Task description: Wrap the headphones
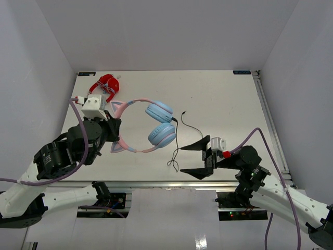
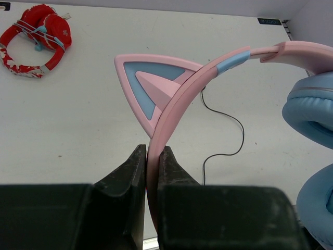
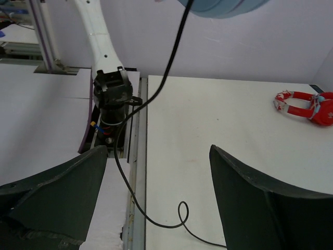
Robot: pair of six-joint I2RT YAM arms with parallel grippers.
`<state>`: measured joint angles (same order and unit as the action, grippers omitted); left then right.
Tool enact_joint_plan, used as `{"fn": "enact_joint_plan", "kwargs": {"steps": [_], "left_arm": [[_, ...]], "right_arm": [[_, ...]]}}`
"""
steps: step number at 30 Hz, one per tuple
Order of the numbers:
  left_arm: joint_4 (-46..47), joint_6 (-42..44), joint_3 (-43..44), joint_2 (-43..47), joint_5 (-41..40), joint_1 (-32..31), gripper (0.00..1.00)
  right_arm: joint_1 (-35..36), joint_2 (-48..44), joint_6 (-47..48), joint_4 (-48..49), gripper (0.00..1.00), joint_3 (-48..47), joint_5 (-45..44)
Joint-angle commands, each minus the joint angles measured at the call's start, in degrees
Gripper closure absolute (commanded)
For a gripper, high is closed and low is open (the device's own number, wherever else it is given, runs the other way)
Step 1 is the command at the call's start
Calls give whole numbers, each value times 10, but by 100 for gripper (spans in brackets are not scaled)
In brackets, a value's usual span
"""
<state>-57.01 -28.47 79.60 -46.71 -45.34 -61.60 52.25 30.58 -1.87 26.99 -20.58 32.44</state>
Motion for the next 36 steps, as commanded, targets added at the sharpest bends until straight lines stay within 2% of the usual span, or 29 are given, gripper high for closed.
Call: {"fn": "enact_joint_plan", "kwargs": {"steps": [1,11,18,31,35,36], "left_arm": [[65,-11,-11,-5,26,1,100],[94,-12,-29,-7,30,1,100],[115,-18,-36,8,17,1,100],[146,-24,-56,30,9,1,100],[146,-24,-54,37,13,1,100],[146,-23,-55,39,16,1,100]], "right_arm": [[1,23,-13,70,14,-10,66],[2,92,-53,155,19,16,78],[11,139,-80,219,33,43,87],[41,242,-84,281,37,48,68],[43,267,-85,304,44,52,62],[43,270,-84,305,49,53,54]]}}
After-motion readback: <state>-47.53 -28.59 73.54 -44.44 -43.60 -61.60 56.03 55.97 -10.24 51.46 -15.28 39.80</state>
